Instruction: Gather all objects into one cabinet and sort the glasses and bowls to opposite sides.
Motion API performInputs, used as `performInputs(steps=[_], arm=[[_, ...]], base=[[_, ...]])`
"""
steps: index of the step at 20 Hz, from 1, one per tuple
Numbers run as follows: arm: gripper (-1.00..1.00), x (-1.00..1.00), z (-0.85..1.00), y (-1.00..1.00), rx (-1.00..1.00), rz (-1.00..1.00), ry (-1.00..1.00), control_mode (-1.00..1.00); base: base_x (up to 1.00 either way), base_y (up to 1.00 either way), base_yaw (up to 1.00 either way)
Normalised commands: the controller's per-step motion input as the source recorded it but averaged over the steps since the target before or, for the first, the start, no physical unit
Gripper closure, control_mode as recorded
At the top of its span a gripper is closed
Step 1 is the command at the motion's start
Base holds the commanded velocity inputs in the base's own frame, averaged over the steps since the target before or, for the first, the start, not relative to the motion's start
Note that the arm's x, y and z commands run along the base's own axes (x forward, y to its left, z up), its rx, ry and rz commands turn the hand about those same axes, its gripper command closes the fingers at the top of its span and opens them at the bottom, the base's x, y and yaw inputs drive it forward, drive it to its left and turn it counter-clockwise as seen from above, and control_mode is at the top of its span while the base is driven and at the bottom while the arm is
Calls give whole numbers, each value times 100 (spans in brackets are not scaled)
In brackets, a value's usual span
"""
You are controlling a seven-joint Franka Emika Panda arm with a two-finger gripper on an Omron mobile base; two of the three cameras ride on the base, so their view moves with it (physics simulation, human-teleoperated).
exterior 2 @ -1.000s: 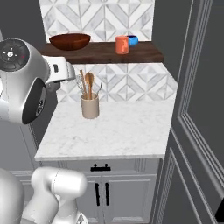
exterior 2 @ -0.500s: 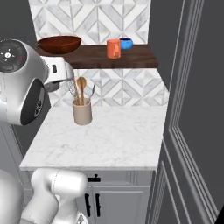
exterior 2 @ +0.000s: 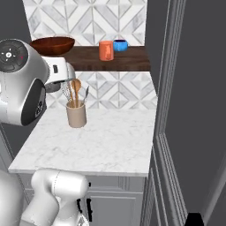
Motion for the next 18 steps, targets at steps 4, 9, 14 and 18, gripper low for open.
performInputs(steps=[4,9,14,18], arm=[[100,0,0,0,0,0,0,100],[100,0,0,0,0,0,0,100],[100,0,0,0,0,0,0,100],[100,0,0,0,0,0,0,100]], base=[[62,-29,19],[58,-3,10],[34,-5,0],[2,0,0]])
